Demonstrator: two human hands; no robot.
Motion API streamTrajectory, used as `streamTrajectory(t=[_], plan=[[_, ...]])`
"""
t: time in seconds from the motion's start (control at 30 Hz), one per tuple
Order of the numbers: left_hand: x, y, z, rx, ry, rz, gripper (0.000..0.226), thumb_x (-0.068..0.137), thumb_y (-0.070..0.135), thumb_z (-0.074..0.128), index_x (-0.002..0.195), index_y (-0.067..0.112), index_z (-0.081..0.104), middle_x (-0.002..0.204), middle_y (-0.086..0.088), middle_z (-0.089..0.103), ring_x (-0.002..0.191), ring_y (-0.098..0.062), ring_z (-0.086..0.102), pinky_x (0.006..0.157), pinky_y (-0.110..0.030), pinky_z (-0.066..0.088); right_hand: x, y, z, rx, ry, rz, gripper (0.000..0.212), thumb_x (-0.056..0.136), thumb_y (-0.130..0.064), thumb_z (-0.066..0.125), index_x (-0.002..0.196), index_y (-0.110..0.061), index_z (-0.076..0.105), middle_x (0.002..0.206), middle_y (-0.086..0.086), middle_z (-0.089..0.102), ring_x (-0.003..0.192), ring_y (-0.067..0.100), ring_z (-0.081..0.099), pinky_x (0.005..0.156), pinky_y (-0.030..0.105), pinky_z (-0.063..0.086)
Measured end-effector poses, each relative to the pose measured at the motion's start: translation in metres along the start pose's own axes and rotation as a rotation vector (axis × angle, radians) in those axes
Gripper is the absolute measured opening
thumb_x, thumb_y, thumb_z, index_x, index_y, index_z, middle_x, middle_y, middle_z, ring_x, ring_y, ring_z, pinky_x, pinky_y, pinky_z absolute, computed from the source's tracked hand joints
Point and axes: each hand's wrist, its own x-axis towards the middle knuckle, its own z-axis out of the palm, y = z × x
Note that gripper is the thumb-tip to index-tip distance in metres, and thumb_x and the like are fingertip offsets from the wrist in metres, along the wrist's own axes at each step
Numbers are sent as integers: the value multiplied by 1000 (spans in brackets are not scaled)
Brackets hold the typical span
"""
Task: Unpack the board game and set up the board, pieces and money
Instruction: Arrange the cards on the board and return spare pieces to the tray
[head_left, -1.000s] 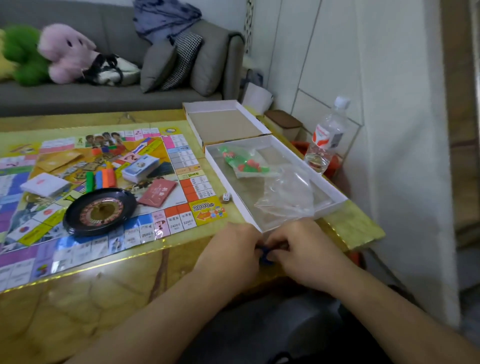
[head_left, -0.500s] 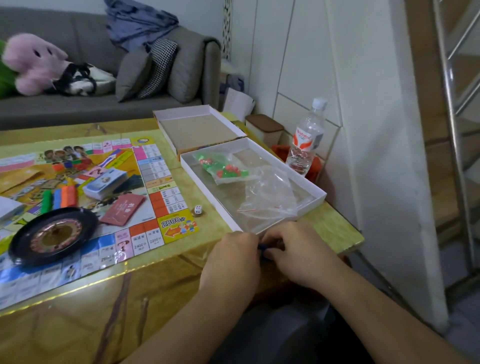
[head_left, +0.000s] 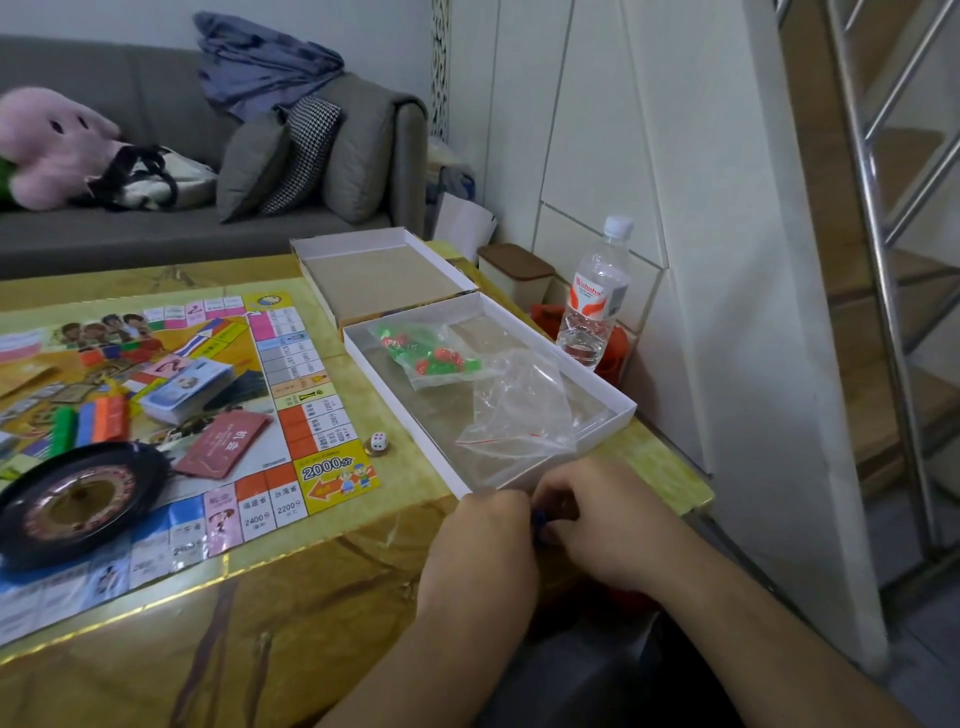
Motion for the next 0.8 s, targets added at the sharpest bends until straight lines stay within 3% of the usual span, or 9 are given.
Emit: streamTrajectory(t=[0.1,0.33,0.53,0.63,0.73,0.77,0.8], plan=[[4,7,3,3,-3,17,17,99,18,58,109,24,70,106,0,69,98,-21,67,74,-31,50,1,6,-3,6,7,23,24,82,-16,79,84,-39,73,90,-15,71,83,1,64,73,23,56],[8,2,1,-45,2,68,27,94,18,60,117,31,68,109,5,71,100,-18,67,85,-35,57,1,11,-8,62,39,37,34,84,-7,75,101,-36,78,92,-18,73,84,0,66,74,22,58],[7,1,-2,-32,0,44,23,97,22,58,116,30,69,111,5,69,101,-17,65,87,-35,57,2,19,-9,134,70,82,32,84,-14,80,104,-39,78,98,-22,73,85,-2,66,69,13,49],[7,1,-4,-40,8,19,21,99,21,57,114,30,69,112,8,66,101,-15,64,88,-34,57,11,26,-22,308,249,218,23,85,-14,78,96,-34,75,97,-16,73,77,7,72,70,25,58],[7,-2,-6,-22,29,-1,20,99,19,57,110,31,67,111,10,63,99,-13,63,86,-34,58,28,35,-39,305,365,309,30,92,-15,73,114,-30,61,118,-4,65,106,20,65,92,33,52],[8,-3,-8,-18,36,-4,20,99,19,57,110,31,66,112,10,62,100,-13,62,86,-34,58,36,37,-41,260,330,309,37,93,-16,72,127,-26,61,127,1,64,114,22,63,94,33,50],[8,-4,-9,-15,39,-8,20,99,19,57,111,31,66,113,10,61,100,-13,62,86,-34,58,41,38,-41,237,300,310,36,93,-18,72,127,-23,62,125,-1,65,112,20,63,91,32,51]])
